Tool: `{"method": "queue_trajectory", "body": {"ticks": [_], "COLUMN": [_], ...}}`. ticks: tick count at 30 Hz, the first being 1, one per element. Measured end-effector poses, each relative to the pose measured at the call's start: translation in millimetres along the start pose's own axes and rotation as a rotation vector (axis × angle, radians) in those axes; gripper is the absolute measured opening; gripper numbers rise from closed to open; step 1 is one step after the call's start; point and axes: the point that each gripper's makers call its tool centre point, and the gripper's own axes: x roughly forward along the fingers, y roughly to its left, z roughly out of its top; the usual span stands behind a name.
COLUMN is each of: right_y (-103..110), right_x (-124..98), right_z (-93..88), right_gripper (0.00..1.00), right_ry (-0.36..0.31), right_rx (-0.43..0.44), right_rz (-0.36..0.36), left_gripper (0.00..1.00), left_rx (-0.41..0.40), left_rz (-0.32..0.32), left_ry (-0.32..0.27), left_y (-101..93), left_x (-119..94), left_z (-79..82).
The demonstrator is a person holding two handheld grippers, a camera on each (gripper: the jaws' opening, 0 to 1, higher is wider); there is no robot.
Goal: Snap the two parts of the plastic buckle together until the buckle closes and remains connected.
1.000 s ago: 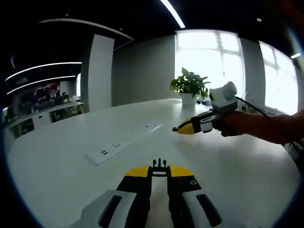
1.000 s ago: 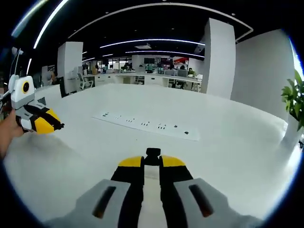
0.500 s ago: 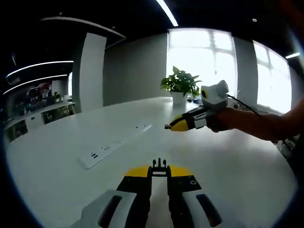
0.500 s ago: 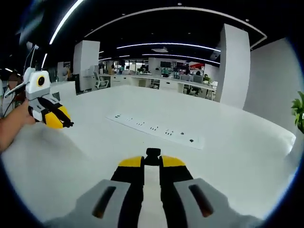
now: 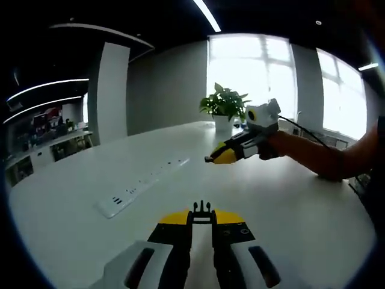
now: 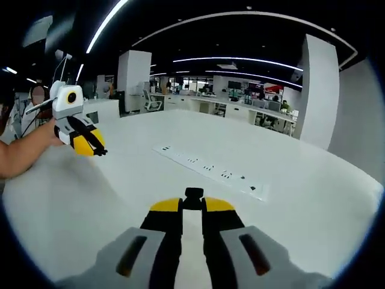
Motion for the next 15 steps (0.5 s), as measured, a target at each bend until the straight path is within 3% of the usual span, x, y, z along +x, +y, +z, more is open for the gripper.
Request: {"method": "queue_trajectory", "body": {"ticks": [6,15], "right_y": [13.9,28.8], "right_x": [-5.5,-13.0], "right_z": [12.8,23.1], "right_gripper": [0.1,0.1], "right_ry": [-0.005,-0.016], "right_rx": [-0.047,-0.089], "right_rz": [0.058,0.121], "left_gripper": [0.1,0.09], "left_rx": [-0.044,-0.027], "left_rz": [-0.033,-0.04], "left_ry": [0.011,0.009], "left_y": [-1.9,-4.2], "left_x": [-4.1,-7.4], "left_z": [0.6,5.3]}}
